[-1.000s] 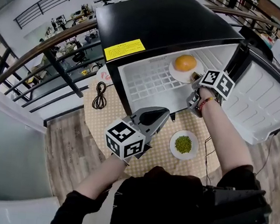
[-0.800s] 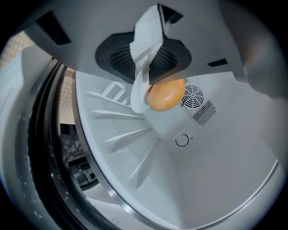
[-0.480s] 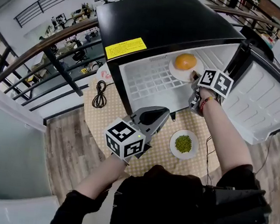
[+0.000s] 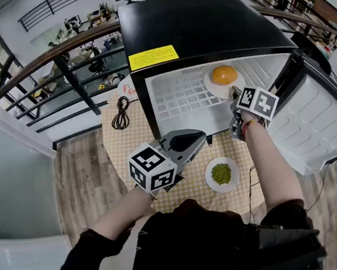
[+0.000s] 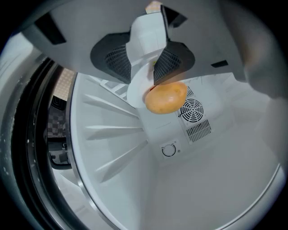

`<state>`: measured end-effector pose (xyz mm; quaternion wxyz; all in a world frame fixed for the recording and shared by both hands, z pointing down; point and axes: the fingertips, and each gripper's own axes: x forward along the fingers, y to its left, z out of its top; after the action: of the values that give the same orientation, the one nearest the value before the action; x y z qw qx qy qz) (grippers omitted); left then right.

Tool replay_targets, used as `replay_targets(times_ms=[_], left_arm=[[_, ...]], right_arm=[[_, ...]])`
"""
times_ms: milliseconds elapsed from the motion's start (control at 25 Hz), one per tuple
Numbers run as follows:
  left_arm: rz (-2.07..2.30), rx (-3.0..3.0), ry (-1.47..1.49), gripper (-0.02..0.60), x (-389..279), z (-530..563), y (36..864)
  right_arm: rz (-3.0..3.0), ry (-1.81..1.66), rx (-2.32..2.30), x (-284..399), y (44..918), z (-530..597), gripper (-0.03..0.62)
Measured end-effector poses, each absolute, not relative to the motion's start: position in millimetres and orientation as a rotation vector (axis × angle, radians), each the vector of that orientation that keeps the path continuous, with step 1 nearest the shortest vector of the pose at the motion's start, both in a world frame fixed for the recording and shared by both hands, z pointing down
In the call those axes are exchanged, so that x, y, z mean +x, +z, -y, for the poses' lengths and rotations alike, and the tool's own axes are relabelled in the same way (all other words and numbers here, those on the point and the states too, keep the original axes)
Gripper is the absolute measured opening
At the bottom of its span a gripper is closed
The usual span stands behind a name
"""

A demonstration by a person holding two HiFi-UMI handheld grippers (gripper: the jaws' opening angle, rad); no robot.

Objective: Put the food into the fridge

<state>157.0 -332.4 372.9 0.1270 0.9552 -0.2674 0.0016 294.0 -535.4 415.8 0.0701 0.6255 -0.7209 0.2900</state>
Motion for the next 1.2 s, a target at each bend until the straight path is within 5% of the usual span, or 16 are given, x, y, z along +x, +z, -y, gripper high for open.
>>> replay_targets(times_ms=[1200], left_arm=[[0.774,2.778,0.016,0.012,157.9,332.0,374.0]], right_arm=[[2.122,0.515,1.767,291.3,415.2,536.0,0.196]])
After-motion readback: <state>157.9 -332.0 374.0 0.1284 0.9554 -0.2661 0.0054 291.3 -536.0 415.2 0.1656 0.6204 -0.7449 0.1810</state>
